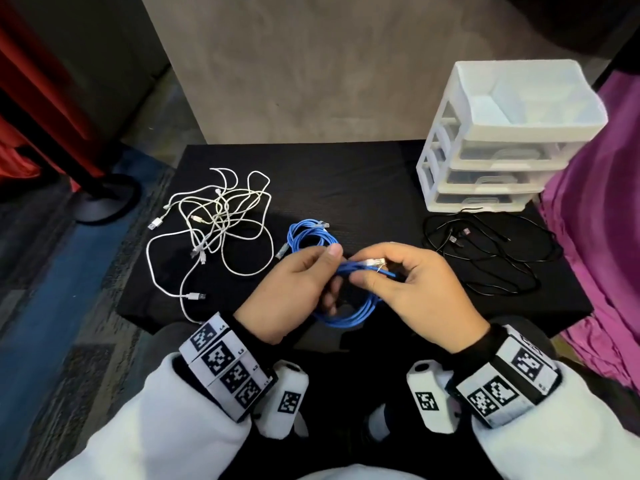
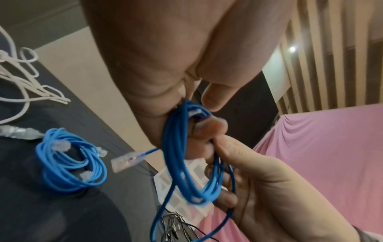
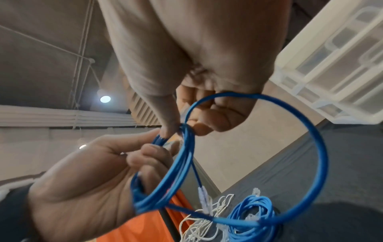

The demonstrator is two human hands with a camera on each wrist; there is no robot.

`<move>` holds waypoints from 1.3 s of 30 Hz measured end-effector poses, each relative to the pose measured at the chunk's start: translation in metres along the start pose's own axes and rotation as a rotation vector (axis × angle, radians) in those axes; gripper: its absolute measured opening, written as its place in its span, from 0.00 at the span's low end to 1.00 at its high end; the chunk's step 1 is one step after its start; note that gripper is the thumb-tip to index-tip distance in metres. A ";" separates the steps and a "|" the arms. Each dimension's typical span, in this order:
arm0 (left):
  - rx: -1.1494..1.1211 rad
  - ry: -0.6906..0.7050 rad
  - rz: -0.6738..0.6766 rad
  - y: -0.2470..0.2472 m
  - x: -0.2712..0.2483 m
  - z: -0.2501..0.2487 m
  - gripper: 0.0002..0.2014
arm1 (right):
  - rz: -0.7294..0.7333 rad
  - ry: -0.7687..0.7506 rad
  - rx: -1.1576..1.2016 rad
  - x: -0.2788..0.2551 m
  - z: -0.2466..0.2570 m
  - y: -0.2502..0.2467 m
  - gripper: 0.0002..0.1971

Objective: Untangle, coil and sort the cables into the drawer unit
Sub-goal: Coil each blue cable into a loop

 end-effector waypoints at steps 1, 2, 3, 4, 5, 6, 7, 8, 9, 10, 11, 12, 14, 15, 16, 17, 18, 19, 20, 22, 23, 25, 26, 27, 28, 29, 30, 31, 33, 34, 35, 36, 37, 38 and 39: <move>-0.047 0.014 -0.042 -0.004 0.000 0.001 0.20 | -0.042 0.002 0.035 0.000 -0.001 -0.002 0.08; -0.102 0.025 -0.065 -0.006 -0.002 0.003 0.18 | -0.095 0.008 0.084 0.000 -0.004 -0.006 0.08; -0.160 0.028 -0.073 -0.006 -0.004 0.006 0.17 | -0.153 0.018 0.148 0.001 -0.008 -0.010 0.07; -0.216 0.029 -0.073 -0.005 -0.007 0.010 0.18 | -0.209 0.035 0.215 0.001 -0.013 -0.013 0.06; -0.273 0.031 -0.066 -0.002 -0.010 0.013 0.18 | -0.252 0.056 0.262 0.001 -0.016 -0.015 0.06; -0.325 0.048 -0.061 0.001 -0.012 0.017 0.17 | -0.273 0.078 0.282 0.001 -0.018 -0.015 0.05; -0.366 0.077 -0.074 0.005 -0.012 0.018 0.15 | -0.272 0.096 0.295 0.001 -0.019 -0.012 0.05; -0.387 0.115 -0.112 0.005 -0.011 0.018 0.14 | -0.254 0.109 0.319 0.000 -0.019 -0.007 0.05; -0.391 0.152 -0.172 0.003 -0.009 0.017 0.14 | -0.222 0.118 0.357 0.000 -0.018 -0.001 0.05; -0.386 0.182 -0.239 0.000 -0.008 0.015 0.15 | -0.185 0.130 0.406 -0.001 -0.017 0.005 0.06; -0.384 0.205 -0.299 -0.005 -0.006 0.013 0.16 | -0.154 0.147 0.455 -0.001 -0.018 0.009 0.09; -0.393 0.219 -0.345 -0.012 -0.005 0.011 0.16 | -0.141 0.169 0.490 -0.001 -0.020 0.009 0.13; -0.430 0.226 -0.409 -0.026 -0.003 0.008 0.17 | -0.171 0.211 0.511 -0.002 -0.027 0.000 0.14; -0.449 0.225 -0.435 -0.034 -0.003 0.007 0.17 | -0.195 0.227 0.505 -0.003 -0.031 -0.007 0.10; -0.464 0.225 -0.460 -0.041 -0.003 0.007 0.17 | -0.215 0.242 0.496 -0.004 -0.035 -0.015 0.07; -0.474 0.225 -0.480 -0.047 -0.003 0.007 0.17 | -0.236 0.255 0.483 -0.006 -0.039 -0.021 0.08; -0.473 0.226 -0.496 -0.053 -0.004 0.007 0.17 | -0.251 0.267 0.476 -0.009 -0.041 -0.028 0.10; -0.460 0.225 -0.510 -0.056 -0.005 0.008 0.17 | -0.253 0.273 0.474 -0.011 -0.042 -0.032 0.12; -0.431 0.221 -0.526 -0.059 -0.005 0.010 0.17 | -0.242 0.272 0.474 -0.014 -0.040 -0.036 0.13; -0.339 0.204 -0.561 -0.061 -0.007 0.014 0.18 | -0.200 0.248 0.489 -0.018 -0.031 -0.038 0.14; -0.285 0.197 -0.574 -0.060 -0.007 0.015 0.18 | -0.179 0.226 0.506 -0.020 -0.024 -0.037 0.14; -0.172 0.195 -0.576 -0.054 -0.005 0.015 0.18 | -0.145 0.181 0.512 -0.020 -0.012 -0.033 0.13; -0.112 0.195 -0.566 -0.051 -0.004 0.015 0.18 | -0.136 0.164 0.476 -0.019 -0.006 -0.031 0.12; -0.051 0.199 -0.552 -0.047 -0.003 0.015 0.17 | -0.129 0.148 0.406 -0.017 -0.002 -0.029 0.11; 0.007 0.211 -0.535 -0.043 -0.002 0.013 0.17 | -0.121 0.133 0.314 -0.015 0.001 -0.027 0.10; 0.061 0.227 -0.516 -0.039 -0.001 0.012 0.17 | -0.111 0.121 0.216 -0.013 0.002 -0.024 0.09; 0.108 0.237 -0.497 -0.036 -0.001 0.010 0.18 | -0.096 0.104 0.122 -0.011 0.003 -0.020 0.09; 0.144 0.240 -0.475 -0.033 -0.001 0.008 0.18 | -0.085 0.078 0.033 -0.009 0.005 -0.016 0.09; 0.175 0.229 -0.415 -0.024 -0.001 0.005 0.18 | -0.106 0.007 -0.208 -0.004 0.007 -0.009 0.09; 0.175 0.210 -0.377 -0.018 0.000 0.004 0.18 | -0.143 -0.028 -0.370 -0.002 0.009 -0.007 0.09; 0.165 0.186 -0.336 -0.014 0.000 0.005 0.17 | -0.197 -0.070 -0.524 0.000 0.013 -0.006 0.09; 0.145 0.161 -0.298 -0.010 0.001 0.006 0.17 | -0.244 -0.107 -0.614 0.001 0.016 -0.005 0.08; 0.116 0.140 -0.269 -0.008 0.001 0.007 0.17 | -0.267 -0.132 -0.636 0.004 0.016 -0.005 0.07; 0.084 0.123 -0.249 -0.007 0.001 0.007 0.16 | -0.251 -0.141 -0.587 0.006 0.015 -0.006 0.06; 0.052 0.109 -0.235 -0.007 0.001 0.007 0.16 | -0.202 -0.124 -0.514 0.009 0.011 -0.005 0.05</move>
Point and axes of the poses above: each hand's wrist, its own x-axis towards the middle knuckle, its own y-axis out of the palm, z = x × y, the point moved 6 cm from there along x, towards the middle knuckle, and after that the axes turned 8 degrees about z, right-handed, at the moved point
